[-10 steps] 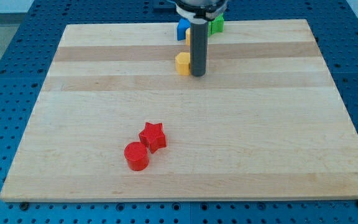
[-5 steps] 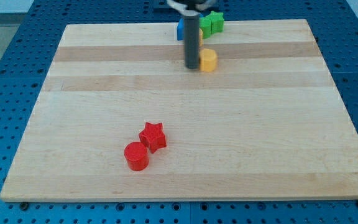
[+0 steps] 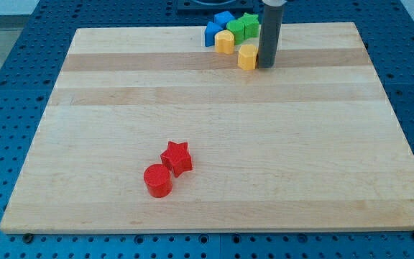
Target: Place yellow hexagon to the right of yellow heart
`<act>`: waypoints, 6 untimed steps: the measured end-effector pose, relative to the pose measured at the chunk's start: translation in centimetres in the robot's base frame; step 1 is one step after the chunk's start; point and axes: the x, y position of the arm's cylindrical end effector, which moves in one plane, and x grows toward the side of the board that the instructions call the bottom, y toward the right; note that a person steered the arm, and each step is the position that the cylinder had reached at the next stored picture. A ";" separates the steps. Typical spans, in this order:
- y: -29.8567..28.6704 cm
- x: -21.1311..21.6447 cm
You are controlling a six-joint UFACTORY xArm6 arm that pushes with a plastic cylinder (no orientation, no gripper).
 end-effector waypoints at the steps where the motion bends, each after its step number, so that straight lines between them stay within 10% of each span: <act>1: -0.2 2.8; 6: -2.1 -2.1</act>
